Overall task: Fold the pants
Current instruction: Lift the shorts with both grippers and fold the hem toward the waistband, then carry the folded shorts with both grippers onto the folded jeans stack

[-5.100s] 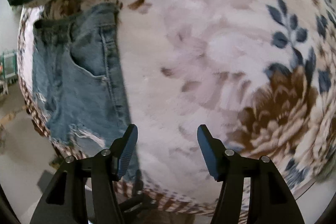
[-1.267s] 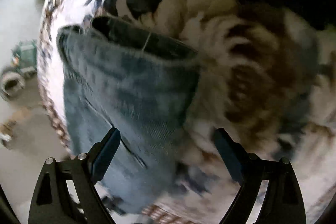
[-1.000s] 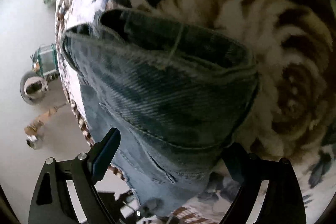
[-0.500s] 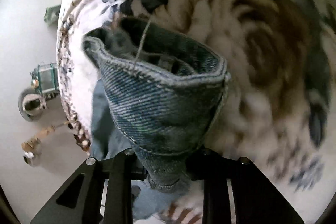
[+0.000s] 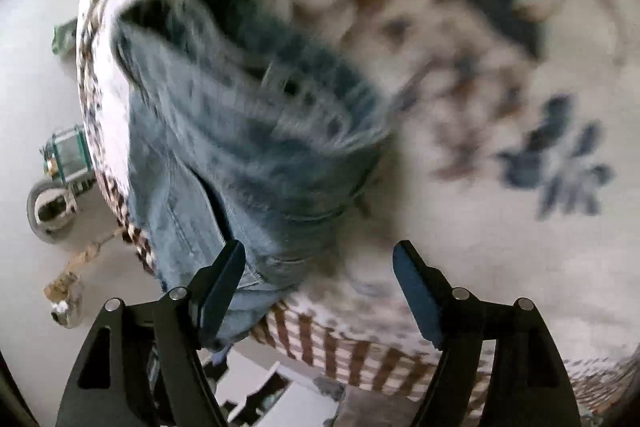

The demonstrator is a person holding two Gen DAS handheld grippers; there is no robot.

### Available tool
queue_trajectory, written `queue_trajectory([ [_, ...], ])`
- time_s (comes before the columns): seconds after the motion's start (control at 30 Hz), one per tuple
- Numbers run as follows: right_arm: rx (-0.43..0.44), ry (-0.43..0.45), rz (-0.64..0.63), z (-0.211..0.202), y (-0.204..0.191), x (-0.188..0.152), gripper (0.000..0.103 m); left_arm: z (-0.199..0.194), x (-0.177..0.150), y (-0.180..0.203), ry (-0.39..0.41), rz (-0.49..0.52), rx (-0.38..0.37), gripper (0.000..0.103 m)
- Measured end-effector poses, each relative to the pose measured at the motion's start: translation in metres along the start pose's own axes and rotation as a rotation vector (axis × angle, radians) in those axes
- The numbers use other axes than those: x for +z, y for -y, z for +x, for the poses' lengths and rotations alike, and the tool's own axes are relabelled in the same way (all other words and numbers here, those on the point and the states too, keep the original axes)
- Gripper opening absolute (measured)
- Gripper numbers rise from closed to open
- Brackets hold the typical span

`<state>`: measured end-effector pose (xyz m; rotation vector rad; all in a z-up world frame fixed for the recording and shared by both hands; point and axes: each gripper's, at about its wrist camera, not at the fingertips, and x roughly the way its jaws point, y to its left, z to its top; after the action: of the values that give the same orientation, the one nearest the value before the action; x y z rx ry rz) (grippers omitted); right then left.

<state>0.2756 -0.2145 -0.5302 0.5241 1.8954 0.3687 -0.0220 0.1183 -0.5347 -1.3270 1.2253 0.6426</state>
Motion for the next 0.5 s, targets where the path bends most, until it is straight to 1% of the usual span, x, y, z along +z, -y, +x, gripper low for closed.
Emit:
queue_trajectory([
  [0.03, 0.004, 0.022, 0.001, -0.011, 0.003, -0.001, 0.079, -0.006, -0.006, -0.009, 0.005, -0.031, -0.012, 0.081],
  [0.1, 0.011, 0.042, -0.008, -0.021, 0.002, -0.001, 0.079, -0.015, -0.015, -0.017, 0.01, -0.069, -0.011, 0.081],
  [0.17, 0.028, 0.072, -0.037, -0.029, -0.001, -0.003, 0.076, -0.018, -0.023, -0.017, 0.011, -0.103, -0.051, 0.081],
  [0.2, 0.03, 0.09, -0.053, -0.029, -0.005, -0.003, 0.059, -0.019, -0.027, -0.015, 0.01, -0.109, -0.06, 0.081],
  [0.23, 0.03, 0.098, -0.06, -0.022, -0.014, 0.01, 0.029, -0.015, -0.028, -0.009, 0.004, -0.114, -0.084, 0.081],
  [0.27, 0.029, 0.101, -0.062, -0.018, -0.014, 0.019, 0.029, -0.007, -0.028, 0.0, 0.002, -0.12, -0.092, 0.081],
  [0.33, -0.008, 0.147, -0.065, -0.017, -0.018, 0.027, 0.028, 0.005, -0.029, 0.01, 0.0, -0.132, -0.111, 0.081],
  [0.37, -0.014, 0.15, -0.057, -0.015, -0.02, 0.028, 0.028, 0.014, -0.028, 0.018, 0.005, -0.135, -0.111, 0.081],
  [0.4, -0.011, 0.148, -0.039, -0.01, -0.018, 0.03, 0.029, 0.018, -0.028, 0.017, 0.004, -0.135, -0.109, 0.081],
  [0.43, -0.001, 0.138, -0.021, -0.009, -0.017, 0.03, 0.032, 0.025, -0.028, 0.019, -0.001, -0.15, -0.104, 0.081],
  [0.47, 0.006, 0.126, -0.015, -0.008, -0.015, 0.029, 0.033, 0.027, -0.025, 0.015, 0.0, -0.171, -0.113, 0.081],
  [0.5, 0.016, 0.112, -0.015, -0.009, -0.013, 0.027, 0.043, 0.033, -0.024, 0.013, -0.002, -0.199, -0.126, 0.081],
])
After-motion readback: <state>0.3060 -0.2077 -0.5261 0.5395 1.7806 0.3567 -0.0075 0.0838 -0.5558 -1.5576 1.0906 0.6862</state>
